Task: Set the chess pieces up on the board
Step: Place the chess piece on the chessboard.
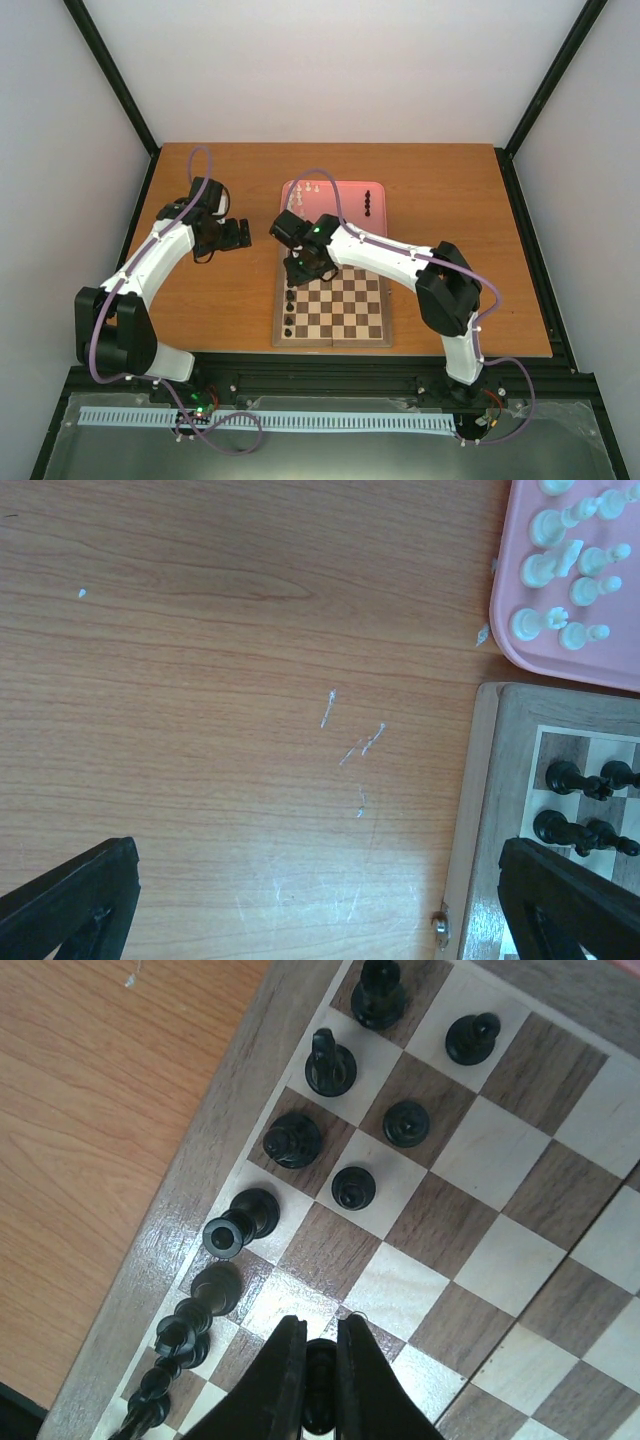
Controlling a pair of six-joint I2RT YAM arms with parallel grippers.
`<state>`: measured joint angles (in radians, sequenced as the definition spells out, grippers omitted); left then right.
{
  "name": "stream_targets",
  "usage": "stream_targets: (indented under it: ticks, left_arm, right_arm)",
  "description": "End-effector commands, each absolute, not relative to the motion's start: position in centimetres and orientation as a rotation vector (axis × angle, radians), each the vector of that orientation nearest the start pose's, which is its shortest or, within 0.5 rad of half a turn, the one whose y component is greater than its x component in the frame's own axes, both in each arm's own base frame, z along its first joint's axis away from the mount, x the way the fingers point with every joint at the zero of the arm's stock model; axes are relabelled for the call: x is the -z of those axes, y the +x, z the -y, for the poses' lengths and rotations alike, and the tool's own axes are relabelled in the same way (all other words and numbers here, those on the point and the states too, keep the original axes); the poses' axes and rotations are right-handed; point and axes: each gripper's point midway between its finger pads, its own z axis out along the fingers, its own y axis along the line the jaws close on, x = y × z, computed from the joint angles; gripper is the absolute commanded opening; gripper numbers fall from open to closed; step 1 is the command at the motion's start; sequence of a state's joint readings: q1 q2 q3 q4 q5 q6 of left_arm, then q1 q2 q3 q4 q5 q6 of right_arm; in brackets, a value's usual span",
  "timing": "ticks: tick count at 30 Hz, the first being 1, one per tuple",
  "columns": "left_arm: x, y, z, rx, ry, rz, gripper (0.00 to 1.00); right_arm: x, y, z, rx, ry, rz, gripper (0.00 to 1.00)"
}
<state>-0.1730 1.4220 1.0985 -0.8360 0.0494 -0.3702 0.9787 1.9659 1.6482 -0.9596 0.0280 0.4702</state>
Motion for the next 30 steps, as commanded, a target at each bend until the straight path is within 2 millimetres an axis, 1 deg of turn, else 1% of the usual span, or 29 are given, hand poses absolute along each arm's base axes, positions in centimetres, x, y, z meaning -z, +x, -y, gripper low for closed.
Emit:
stream_targets:
  ticks: [1,19,30]
  left_arm:
    - [-13.6,32.6,6.6,0.237,-0.259,-2.712,1.00]
    - [-13.3,32.9,6.5,0.221,-0.258,-2.715,1.00]
    - [-13.3,33.0,6.4,0.216,-0.256,-2.714,1.00]
  right_arm:
    - [-8.3,24.3,-37.1,-0.255,-0.750,-2.833,0.03]
    - [-5.8,24.6,-37.6,-0.198,-0.827,-2.859,0.05]
    - [-5.8,25.4,-37.9,-0.165,-0.834,-2.838,0.07]
